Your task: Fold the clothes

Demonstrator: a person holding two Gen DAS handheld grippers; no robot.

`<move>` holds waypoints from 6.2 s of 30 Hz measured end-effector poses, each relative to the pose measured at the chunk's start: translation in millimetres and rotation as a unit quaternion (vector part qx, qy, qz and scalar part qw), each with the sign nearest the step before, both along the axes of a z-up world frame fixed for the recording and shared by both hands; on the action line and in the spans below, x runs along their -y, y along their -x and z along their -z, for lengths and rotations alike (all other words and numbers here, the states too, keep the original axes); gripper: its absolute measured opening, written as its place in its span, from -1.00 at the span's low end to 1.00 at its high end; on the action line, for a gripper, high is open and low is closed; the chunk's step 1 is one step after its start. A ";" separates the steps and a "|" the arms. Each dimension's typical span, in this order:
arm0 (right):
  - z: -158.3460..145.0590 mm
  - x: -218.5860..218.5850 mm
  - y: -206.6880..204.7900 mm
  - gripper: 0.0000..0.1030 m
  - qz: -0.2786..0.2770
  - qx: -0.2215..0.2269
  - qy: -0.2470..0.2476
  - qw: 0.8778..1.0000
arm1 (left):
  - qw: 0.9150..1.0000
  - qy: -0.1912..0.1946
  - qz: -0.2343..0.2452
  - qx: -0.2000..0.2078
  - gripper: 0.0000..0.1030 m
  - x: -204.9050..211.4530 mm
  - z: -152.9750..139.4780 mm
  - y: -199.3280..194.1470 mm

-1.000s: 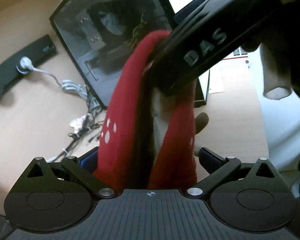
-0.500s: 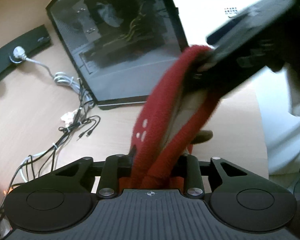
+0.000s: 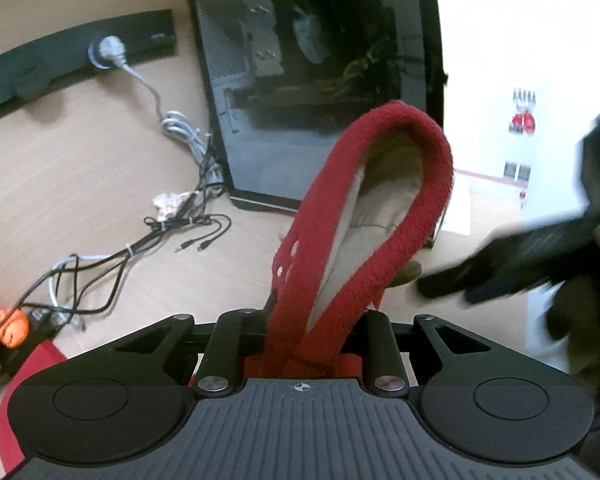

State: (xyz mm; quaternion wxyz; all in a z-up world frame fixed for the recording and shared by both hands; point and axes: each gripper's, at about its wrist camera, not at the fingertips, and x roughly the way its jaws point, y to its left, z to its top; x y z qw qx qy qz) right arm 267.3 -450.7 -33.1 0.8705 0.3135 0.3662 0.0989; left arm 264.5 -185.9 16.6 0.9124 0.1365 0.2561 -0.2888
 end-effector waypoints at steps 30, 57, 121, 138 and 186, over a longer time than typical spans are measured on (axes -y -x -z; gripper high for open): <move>-24.0 -322.4 -57.0 1.00 -0.439 0.094 0.246 0.859 | 0.910 0.223 -0.344 -0.062 0.82 -225.3 1.0 123.7; -22.3 -249.5 -12.1 1.00 -0.411 0.051 0.235 0.880 | 0.902 0.186 -0.361 -0.146 0.94 -213.8 46.3 71.1; -15.3 -232.6 106.3 1.00 -0.314 0.121 0.401 0.852 | 0.949 0.065 -0.253 -0.177 0.94 -190.7 46.0 174.5; -37.1 -196.5 88.0 1.00 -0.270 0.095 0.251 0.925 | 0.952 0.157 -0.228 -0.132 0.94 -239.6 -16.1 110.0; 28.9 -245.4 -18.1 1.00 -0.223 -0.103 0.007 0.969 | 0.880 0.304 -0.185 -0.315 1.00 -294.5 101.6 13.3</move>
